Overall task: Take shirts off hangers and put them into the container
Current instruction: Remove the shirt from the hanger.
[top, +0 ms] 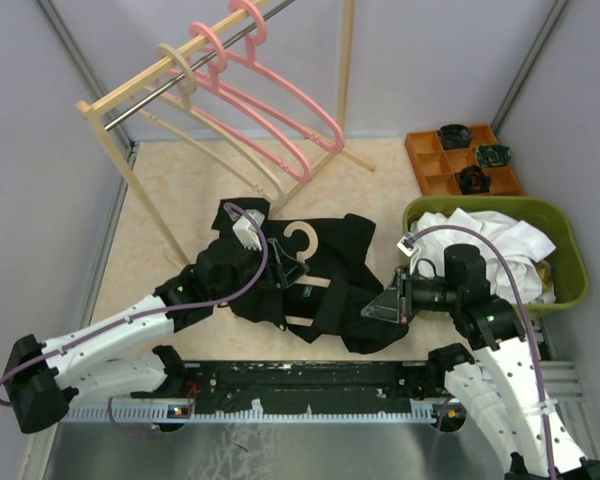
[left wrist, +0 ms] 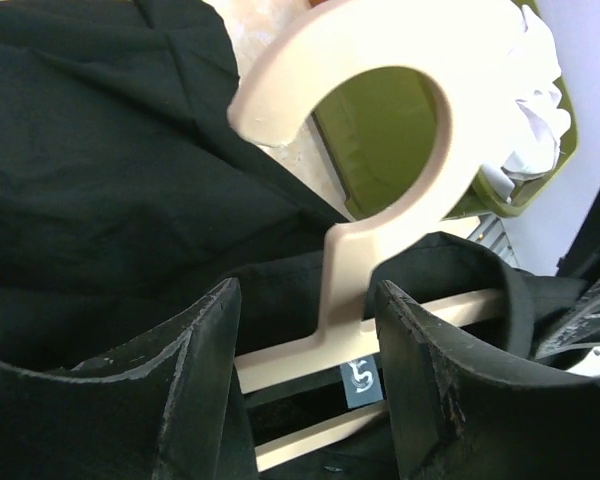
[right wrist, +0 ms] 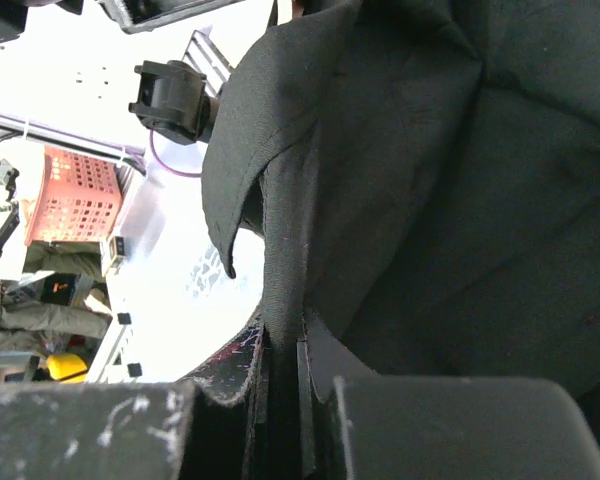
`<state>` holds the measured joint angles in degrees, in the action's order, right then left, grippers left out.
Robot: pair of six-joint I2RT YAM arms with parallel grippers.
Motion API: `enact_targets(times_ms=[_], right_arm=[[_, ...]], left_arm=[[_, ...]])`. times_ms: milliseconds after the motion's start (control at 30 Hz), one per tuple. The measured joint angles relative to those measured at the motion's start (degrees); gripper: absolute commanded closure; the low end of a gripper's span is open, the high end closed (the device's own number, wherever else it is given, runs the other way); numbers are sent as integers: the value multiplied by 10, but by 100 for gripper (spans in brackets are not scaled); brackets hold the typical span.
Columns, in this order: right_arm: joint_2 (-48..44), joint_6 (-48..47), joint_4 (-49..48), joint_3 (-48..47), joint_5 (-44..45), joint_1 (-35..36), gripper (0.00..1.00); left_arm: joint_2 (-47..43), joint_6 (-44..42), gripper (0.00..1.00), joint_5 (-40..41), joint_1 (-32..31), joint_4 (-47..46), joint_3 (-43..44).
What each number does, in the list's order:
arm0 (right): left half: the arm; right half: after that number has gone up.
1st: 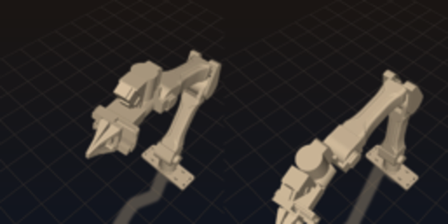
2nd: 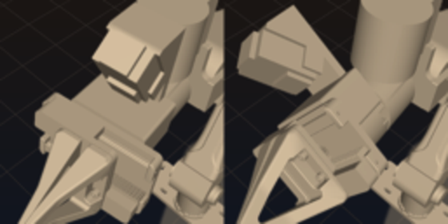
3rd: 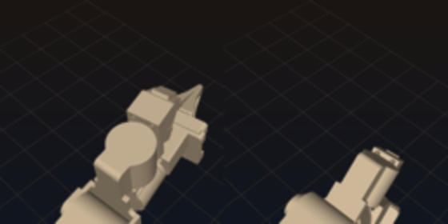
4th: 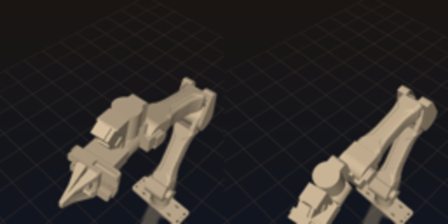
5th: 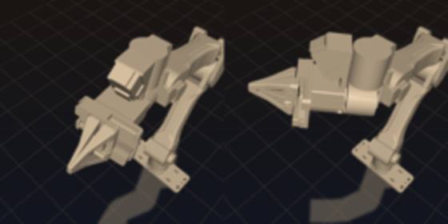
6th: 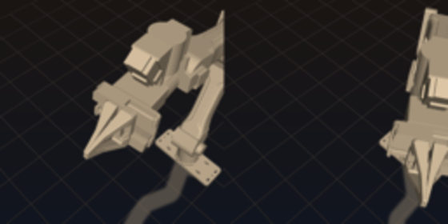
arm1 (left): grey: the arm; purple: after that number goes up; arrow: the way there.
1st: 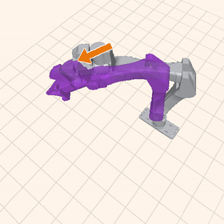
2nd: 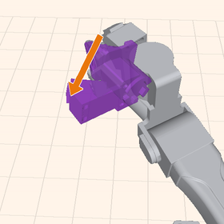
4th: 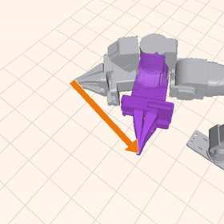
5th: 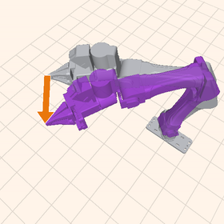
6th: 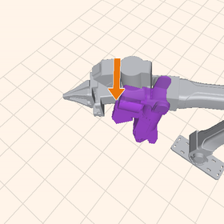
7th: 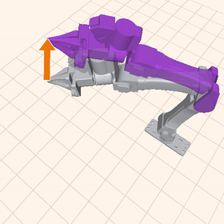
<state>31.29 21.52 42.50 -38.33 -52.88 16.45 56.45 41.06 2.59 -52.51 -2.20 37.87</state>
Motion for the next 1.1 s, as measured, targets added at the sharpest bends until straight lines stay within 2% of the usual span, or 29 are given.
enact_targets(times_ms=[200, 300, 400, 433, 467, 500, 533, 567, 633, 767, 833, 867, 933, 1100], right_arm=[[-10, 1, 0, 0, -4, 0, 100], [-1, 1, -1, 0, -5, 0, 100], [7, 1, -1, 0, -8, 0, 99], [8, 0, 0, 0, -8, 0, 93], [9, 0, 2, 0, -6, 0, 79], [10, -3, 3, -1, -2, 0, 54], [12, -8, 10, -4, 6, 0, 39], [16, -10, 22, -12, 15, 0, 31], [26, -23, 49, -39, 52, 0, 26], [46, -45, 102, -108, 144, 0, 29], [53, -50, 118, -122, 162, 0, 36], [55, -53, 123, -122, 164, 0, 43], [62, -56, 136, -121, 163, 0, 48], [71, -53, 136, -105, 161, 0, 99]], left_arm=[[2, -26, 48, -10, -1, 5, 8], [12, -45, 63, -37, -1, -3, 10], [31, -61, 82, -73, -1, -6, 20], [36, -67, 91, -78, -1, -6, 25], [39, -66, 98, -83, 1, -8, 27], [40, -66, 100, -82, 2, -8, 29], [40, -65, 100, -81, 2, -7, 30], [40, -65, 100, -77, 1, -5, 32], [36, -64, 100, -57, 1, 13, 34], [5, -62, 100, -2, 0, 51, 27], [-22, -62, 100, 29, 0, 66, 19], [-34, -62, 100, 45, 0, 73, 16], [-52, -63, 100, 70, 0, 85, 15], [-56, -66, 100, 102, 0, 102, 15]])
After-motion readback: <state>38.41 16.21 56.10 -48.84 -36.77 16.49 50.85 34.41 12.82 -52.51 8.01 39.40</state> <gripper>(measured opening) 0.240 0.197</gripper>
